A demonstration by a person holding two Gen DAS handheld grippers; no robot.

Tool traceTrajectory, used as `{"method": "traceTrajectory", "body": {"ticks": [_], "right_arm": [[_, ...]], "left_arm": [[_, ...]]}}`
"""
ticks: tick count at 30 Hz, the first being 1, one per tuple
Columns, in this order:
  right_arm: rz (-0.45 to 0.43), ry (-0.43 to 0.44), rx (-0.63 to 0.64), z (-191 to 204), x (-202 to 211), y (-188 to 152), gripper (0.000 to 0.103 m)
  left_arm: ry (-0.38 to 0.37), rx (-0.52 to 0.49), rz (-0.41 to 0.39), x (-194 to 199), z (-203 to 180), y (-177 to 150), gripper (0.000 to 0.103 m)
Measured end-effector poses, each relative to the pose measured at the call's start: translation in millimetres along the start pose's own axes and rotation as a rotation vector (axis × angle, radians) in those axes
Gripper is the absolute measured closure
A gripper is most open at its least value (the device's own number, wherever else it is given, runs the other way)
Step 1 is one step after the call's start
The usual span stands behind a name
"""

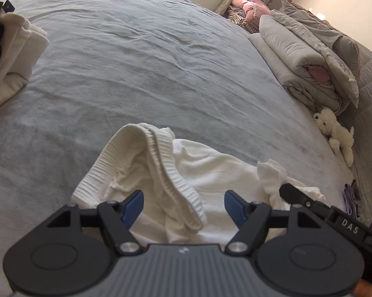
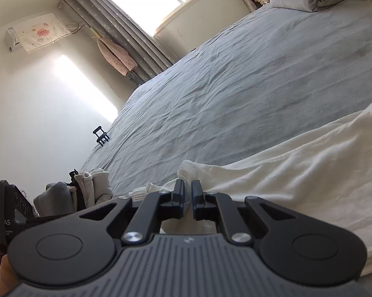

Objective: Fold clothes

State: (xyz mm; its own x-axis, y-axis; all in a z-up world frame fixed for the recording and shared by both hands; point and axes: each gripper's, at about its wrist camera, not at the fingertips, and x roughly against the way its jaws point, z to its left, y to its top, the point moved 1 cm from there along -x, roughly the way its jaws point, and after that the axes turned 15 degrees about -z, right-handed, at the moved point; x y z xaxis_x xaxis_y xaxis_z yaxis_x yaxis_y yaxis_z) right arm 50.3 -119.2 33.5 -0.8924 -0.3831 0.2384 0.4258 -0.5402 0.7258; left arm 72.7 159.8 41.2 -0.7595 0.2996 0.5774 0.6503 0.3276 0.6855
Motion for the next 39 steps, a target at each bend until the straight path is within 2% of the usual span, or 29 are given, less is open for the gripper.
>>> {"method": "traceTrajectory", "body": {"ticks": [2, 3, 4, 5, 7, 11, 15, 17, 19, 21, 23, 24, 30, 33, 35, 39], "right_arm": [[0.000, -0.001, -0.010, -1.7, 1.6, -1.6, 0.095], [0.000, 0.001, -0.010, -0.8, 1.9, -2.7, 0.095], [-0.001, 0.004, -0.009, 0.6, 2.3, -3.1, 0.095], [-0.005, 0.008, -0.010, 2.1, 2.8, -2.9, 0.095], [-0.011, 0.016, -0.011, 5.1, 3.7, -2.2, 0.095], [-0.010, 0.040, 0.007, 14.6, 0.7, -0.1, 0.095], [0.008, 0.078, 0.022, 28.1, -9.9, -5.2, 0.095], [0.017, 0.097, 0.024, 35.4, -18.7, -9.5, 0.095], [0.029, 0.111, 0.025, 42.5, -27.6, -14.6, 0.095], [0.044, 0.125, 0.037, 50.1, -35.6, -20.5, 0.095], [0.059, 0.143, 0.056, 58.5, -43.5, -27.5, 0.095], [0.066, 0.151, 0.063, 62.5, -46.9, -31.5, 0.095], [0.123, 0.178, 0.108, 85.1, -69.0, -56.9, 0.095], [0.149, 0.135, 0.191, 92.0, -81.7, -72.4, 0.094], [0.155, 0.108, 0.215, 90.3, -86.5, -80.2, 0.088], [0.157, 0.177, 0.199, 91.9, -73.3, -76.2, 0.085]], "left_arm": [[0.013, 0.007, 0.019, -8.2, -1.0, -5.0, 0.030], [0.021, 0.001, 0.030, -12.8, -2.3, -8.0, 0.039], [0.027, -0.014, 0.036, -15.8, -4.2, -10.2, 0.066], [0.033, -0.030, 0.038, -17.2, -5.3, -11.1, 0.086], [0.036, -0.030, 0.031, -15.2, -2.8, -9.5, 0.089], [0.038, 0.021, 0.012, -2.1, 16.7, 1.5, 0.089], [0.127, 0.015, -0.014, 6.3, 37.5, 11.7, 0.088], [0.137, 0.025, -0.010, 7.1, 47.4, 14.1, 0.088], [0.120, 0.031, 0.002, 8.7, 51.2, 14.6, 0.088], [0.121, 0.032, -0.007, 12.9, 53.2, 16.4, 0.083], [0.129, 0.040, -0.025, 18.1, 56.0, 19.6, 0.071], [0.133, 0.045, -0.035, 20.5, 57.5, 21.4, 0.069], [0.131, 0.115, -0.078, 27.6, 67.8, 33.0, 0.068], [0.131, 0.118, -0.085, 27.7, 66.8, 34.0, 0.068], [0.124, 0.112, -0.089, 27.4, 64.3, 34.3, 0.066], [0.104, 0.088, -0.110, 28.3, 57.2, 35.2, 0.064]]}}
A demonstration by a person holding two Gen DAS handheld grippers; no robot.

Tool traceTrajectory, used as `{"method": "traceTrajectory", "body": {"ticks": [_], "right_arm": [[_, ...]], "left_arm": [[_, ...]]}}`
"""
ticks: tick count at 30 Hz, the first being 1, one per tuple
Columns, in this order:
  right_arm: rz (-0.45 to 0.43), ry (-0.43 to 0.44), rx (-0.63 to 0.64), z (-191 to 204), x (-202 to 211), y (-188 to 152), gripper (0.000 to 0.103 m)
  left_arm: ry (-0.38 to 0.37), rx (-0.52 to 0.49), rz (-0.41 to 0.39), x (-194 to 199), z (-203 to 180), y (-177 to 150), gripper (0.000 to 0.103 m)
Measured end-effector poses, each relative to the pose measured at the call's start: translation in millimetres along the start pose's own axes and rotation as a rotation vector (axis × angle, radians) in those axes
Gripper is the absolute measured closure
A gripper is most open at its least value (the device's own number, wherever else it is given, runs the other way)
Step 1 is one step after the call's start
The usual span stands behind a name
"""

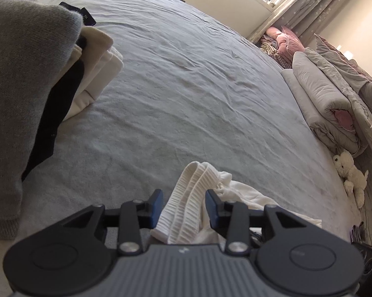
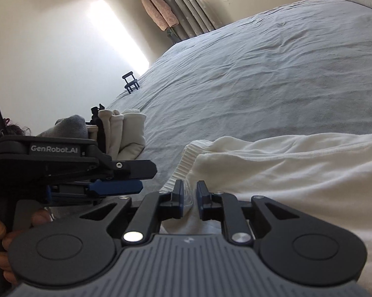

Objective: Fold clothes

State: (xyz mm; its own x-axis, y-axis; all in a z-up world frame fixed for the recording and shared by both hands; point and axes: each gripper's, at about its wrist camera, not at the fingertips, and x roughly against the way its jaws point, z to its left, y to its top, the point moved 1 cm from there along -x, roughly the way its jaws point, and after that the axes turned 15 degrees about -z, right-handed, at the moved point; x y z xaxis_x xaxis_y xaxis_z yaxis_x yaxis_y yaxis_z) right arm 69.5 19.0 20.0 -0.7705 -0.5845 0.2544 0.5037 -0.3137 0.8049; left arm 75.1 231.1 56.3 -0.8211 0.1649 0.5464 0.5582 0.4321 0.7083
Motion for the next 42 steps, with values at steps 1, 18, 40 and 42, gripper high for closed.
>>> {"method": "traceTrajectory", "body": {"ticks": [1, 18, 40, 42], "right_arm": [[-0.017, 0.012, 0.006, 1.3, 8.0, 4.4, 0.082], [0.034, -0.302, 0.251, -148.6, 113.3, 65.4, 0.060], [0.119, -0.268, 0.493, -155.6, 131.9, 72.0, 0.062], [0.195, -0.226, 0.542, -147.3, 129.0, 59.8, 0.062]], "left_arm": [[-0.004, -0.011, -0.008, 0.4, -2.7, 0.1, 0.064], [-0.173, -0.336, 0.012, -19.7, -99.3, -66.9, 0.060], [-0.132, -0.466, 0.005, -22.8, -104.1, -84.3, 0.049], [-0.120, -0.500, 0.005, -23.5, -105.6, -87.0, 0.047]]}}
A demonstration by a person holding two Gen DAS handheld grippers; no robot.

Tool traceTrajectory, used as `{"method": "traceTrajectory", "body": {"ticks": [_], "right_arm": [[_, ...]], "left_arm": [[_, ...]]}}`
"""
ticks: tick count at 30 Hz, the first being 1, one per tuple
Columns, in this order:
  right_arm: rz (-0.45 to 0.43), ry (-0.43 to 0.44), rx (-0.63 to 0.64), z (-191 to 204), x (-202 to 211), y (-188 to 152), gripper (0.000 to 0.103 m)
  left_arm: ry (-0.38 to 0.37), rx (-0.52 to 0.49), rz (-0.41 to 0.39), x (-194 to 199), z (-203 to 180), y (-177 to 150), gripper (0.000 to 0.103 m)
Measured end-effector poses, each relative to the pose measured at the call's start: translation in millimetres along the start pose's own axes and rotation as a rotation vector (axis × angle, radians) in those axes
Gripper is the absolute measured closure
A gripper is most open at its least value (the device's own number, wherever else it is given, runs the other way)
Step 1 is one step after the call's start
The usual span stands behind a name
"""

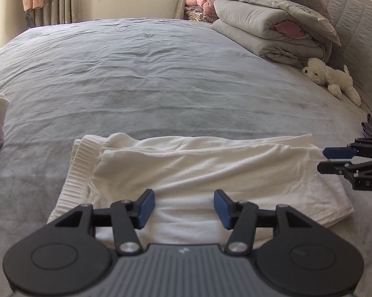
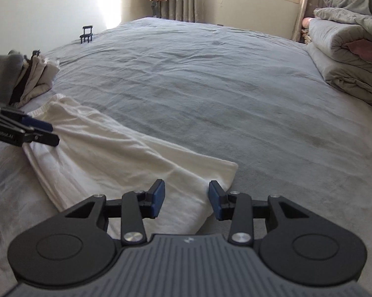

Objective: Fold clothes

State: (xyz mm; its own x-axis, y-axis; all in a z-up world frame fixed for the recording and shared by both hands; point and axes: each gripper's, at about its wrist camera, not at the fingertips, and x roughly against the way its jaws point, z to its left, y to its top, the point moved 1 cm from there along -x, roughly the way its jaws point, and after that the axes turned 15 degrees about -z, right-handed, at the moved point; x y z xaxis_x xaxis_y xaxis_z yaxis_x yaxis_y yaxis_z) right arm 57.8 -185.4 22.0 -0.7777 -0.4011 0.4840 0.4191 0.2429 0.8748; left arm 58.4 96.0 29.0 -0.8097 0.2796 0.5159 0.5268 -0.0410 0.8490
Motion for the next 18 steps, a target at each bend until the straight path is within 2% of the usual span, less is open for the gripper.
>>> {"method": "traceTrajectory", "body": {"ticks": [3, 10, 13, 16, 18], "right_arm": [[0.072, 0.069, 0.074, 17.2, -0.4, -8.5, 0.061], [0.126, 0.148, 0.080, 19.0, 4.5, -8.0, 0.058], [0.076, 0.141, 0.056, 10.1, 9.0, 0.1, 0.062], [-0.028, 0.066, -0.030, -16.7, 8.6, 18.9, 0.062], [-0.060, 0.011, -0.062, -33.4, 0.3, 26.2, 0.062]], "left_arm": [[0.011, -0.008, 0.014, -2.3, 1.0, -1.4, 0.046], [0.018, -0.043, 0.016, -1.5, -4.0, -4.2, 0.045], [0.021, -0.057, 0.017, -1.0, -7.0, -5.1, 0.044], [0.019, -0.059, 0.018, -0.7, -7.7, -5.2, 0.044], [0.016, -0.056, 0.019, -0.9, -6.5, -5.1, 0.043]]}}
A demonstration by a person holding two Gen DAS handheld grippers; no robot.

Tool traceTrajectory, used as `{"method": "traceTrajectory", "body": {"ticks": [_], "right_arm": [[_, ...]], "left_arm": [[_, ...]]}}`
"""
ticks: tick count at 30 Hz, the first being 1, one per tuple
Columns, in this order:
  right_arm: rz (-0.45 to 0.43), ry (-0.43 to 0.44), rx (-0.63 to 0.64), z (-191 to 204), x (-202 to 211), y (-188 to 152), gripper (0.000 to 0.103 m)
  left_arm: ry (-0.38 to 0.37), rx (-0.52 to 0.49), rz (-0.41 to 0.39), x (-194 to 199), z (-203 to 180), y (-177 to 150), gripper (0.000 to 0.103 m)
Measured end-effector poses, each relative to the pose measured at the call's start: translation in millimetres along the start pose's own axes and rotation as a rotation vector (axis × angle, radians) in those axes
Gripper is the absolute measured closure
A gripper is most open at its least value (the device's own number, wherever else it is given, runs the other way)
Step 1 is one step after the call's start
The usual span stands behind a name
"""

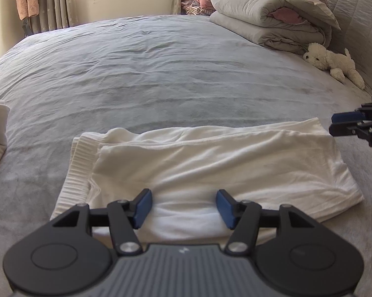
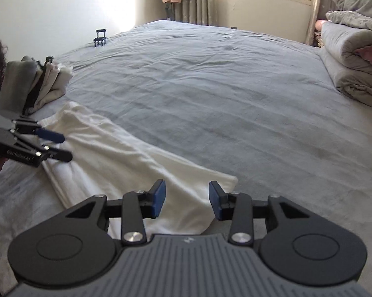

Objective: Fold clothes

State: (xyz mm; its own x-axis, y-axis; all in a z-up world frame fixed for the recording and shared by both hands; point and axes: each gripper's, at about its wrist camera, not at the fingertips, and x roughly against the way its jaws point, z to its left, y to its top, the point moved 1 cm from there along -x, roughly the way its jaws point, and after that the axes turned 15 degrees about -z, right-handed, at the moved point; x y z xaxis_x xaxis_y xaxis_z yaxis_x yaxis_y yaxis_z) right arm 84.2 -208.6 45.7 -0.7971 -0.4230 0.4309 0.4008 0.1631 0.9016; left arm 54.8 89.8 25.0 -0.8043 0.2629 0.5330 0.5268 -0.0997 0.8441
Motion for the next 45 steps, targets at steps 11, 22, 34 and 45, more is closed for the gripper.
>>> {"method": "traceTrajectory", "body": {"ticks": [11, 22, 34, 45], "right_arm": [[0.087, 0.039, 0.268, 34.4, -10.4, -24.9, 0.073], [0.024, -0.030, 0.692, 76.7, -6.6, -50.5, 0.078], [0.025, 0.020, 0.685, 77.0, -16.8, -53.0, 0.082], [0.113, 0.076, 0.442, 70.0, -17.8, -40.5, 0.081]], "left_arm": [[-0.008, -0.008, 0.001, -1.4, 0.0, -1.0, 0.042], [-0.006, -0.023, 0.002, -2.2, -2.7, -2.2, 0.040], [-0.005, -0.028, 0.003, -2.8, -2.9, -2.5, 0.038], [-0.004, -0.035, 0.002, -3.7, -3.9, -3.4, 0.037]]}}
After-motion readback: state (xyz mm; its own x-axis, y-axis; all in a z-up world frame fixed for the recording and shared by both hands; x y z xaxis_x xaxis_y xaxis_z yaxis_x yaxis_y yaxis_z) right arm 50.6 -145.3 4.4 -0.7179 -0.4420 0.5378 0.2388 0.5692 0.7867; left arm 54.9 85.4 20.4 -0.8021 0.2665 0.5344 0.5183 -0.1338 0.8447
